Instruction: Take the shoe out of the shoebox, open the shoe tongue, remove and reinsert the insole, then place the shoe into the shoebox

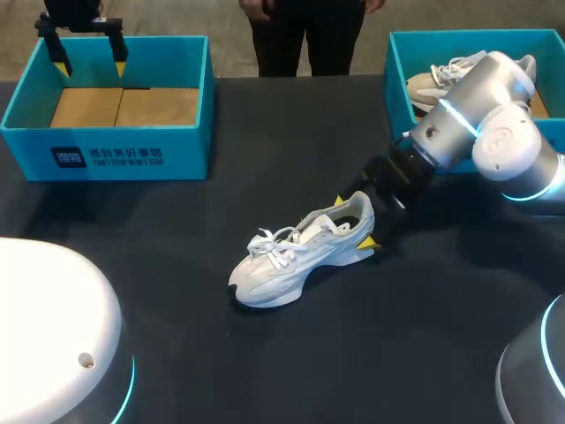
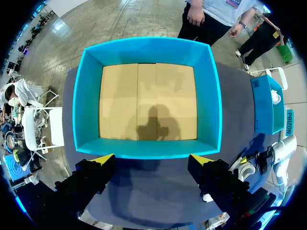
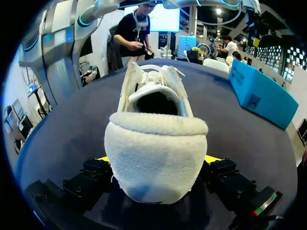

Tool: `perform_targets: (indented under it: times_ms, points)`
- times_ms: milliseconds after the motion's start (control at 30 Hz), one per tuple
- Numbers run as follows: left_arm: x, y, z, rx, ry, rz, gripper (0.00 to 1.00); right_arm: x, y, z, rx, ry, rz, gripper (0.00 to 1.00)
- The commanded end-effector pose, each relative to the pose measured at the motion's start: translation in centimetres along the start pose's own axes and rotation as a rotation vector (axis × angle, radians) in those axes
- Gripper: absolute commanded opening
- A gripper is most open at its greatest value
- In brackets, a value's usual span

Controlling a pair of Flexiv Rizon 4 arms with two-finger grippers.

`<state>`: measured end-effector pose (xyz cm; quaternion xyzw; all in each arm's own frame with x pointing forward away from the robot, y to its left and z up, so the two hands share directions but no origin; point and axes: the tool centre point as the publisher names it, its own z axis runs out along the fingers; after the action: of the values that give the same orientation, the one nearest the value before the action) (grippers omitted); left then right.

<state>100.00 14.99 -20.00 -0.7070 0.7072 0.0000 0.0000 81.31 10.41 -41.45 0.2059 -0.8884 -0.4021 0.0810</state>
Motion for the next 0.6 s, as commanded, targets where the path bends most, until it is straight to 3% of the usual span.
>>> perform_targets:
  times_ms: [33, 200, 600]
  points:
    - [0.0, 0.0, 0.0, 0.000, 0.000, 0.000, 1.00, 0.0, 0.0, 0.3, 0.005, 0.000, 0.007, 0.44]
    - [0.0, 0.0, 0.0, 0.000, 0.000, 0.000, 1.00, 0.8, -0.1, 0.1, 0.009, -0.012, 0.023, 0.00]
    - [0.0, 0.0, 0.0, 0.000, 0.000, 0.000, 1.00, 3.1, -0.6, -2.0, 0.021, -0.118, 0.102, 0.00]
